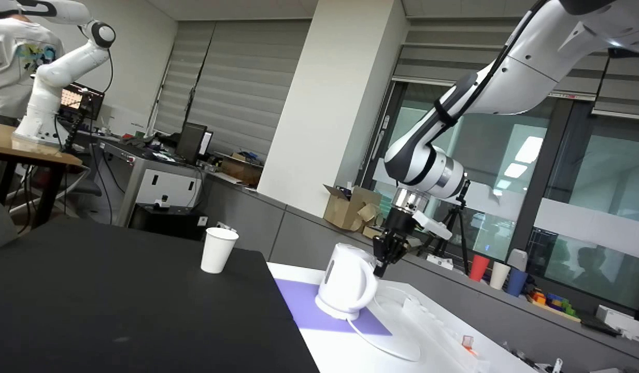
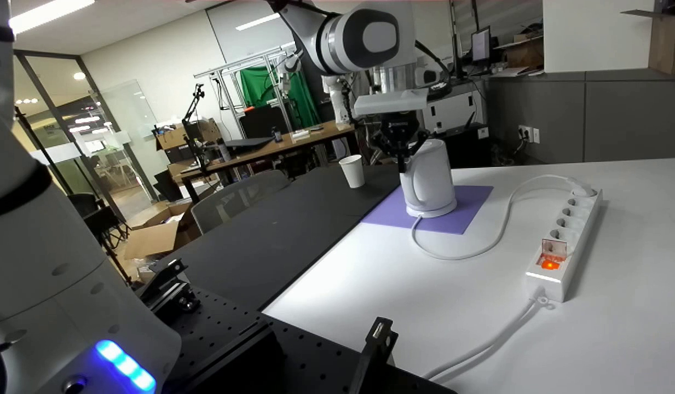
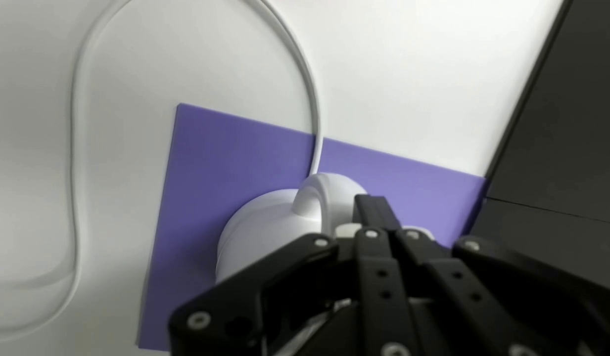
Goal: Turn off the white kettle and turn of the switch of the extension cord
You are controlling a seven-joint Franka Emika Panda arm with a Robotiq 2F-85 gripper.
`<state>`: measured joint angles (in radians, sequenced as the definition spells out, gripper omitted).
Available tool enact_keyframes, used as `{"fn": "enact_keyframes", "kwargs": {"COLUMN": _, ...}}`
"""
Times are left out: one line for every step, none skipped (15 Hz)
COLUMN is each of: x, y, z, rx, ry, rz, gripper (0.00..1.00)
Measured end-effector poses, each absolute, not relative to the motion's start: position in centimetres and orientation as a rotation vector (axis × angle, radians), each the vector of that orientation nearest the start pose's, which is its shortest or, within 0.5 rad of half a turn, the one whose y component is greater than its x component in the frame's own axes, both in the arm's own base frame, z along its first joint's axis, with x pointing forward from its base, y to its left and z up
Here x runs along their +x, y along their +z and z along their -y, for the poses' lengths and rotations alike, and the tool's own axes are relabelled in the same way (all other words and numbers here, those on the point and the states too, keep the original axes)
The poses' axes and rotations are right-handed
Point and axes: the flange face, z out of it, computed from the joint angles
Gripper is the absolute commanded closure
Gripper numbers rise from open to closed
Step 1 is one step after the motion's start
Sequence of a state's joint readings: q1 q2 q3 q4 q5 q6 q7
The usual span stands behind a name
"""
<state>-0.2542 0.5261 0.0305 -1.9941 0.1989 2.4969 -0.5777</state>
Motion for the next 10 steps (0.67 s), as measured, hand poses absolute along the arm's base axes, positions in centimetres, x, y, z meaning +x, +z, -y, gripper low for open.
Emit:
{"fn": "enact_keyframes", "kwargs": {"x": 59.09, "y": 19.20, "z": 13.57, "rx": -2.997, "ry": -0.045, "rz": 0.277, "gripper": 1.00}}
{"fn": "enact_keyframes", "kwargs": {"x": 59.12, "y": 19.22, "z": 13.53, "rx": -2.998, "ry": -0.045, "rz": 0.271, "gripper": 1.00}}
{"fn": "enact_keyframes", "kwargs": {"x": 59.15, "y": 19.24, "z": 13.49, "rx": -2.998, "ry": -0.044, "rz": 0.265, "gripper": 1.00}}
{"fn": "enact_keyframes", "kwargs": {"x": 59.17, "y": 19.26, "z": 13.45, "rx": -2.999, "ry": -0.043, "rz": 0.258, "gripper": 1.00}}
{"fn": "enact_keyframes", "kwargs": {"x": 59.18, "y": 19.27, "z": 13.42, "rx": -2.999, "ry": -0.041, "rz": 0.251, "gripper": 1.00}}
{"fn": "enact_keyframes", "kwargs": {"x": 59.19, "y": 19.27, "z": 13.38, "rx": -2.998, "ry": -0.038, "rz": 0.245, "gripper": 1.00}}
{"fn": "enact_keyframes", "kwargs": {"x": 59.18, "y": 19.27, "z": 13.32, "rx": -2.997, "ry": -0.030, "rz": 0.239, "gripper": 1.00}}
{"fn": "enact_keyframes", "kwargs": {"x": 59.16, "y": 19.27, "z": 13.23, "rx": -2.995, "ry": -0.017, "rz": 0.232, "gripper": 1.00}}
{"fn": "enact_keyframes", "kwargs": {"x": 59.13, "y": 19.27, "z": 13.13, "rx": -2.992, "ry": 0.002, "rz": 0.227, "gripper": 1.00}}
{"fn": "enact_keyframes", "kwargs": {"x": 59.11, "y": 19.31, "z": 13.04, "rx": -2.992, "ry": 0.026, "rz": 0.223, "gripper": 1.00}}
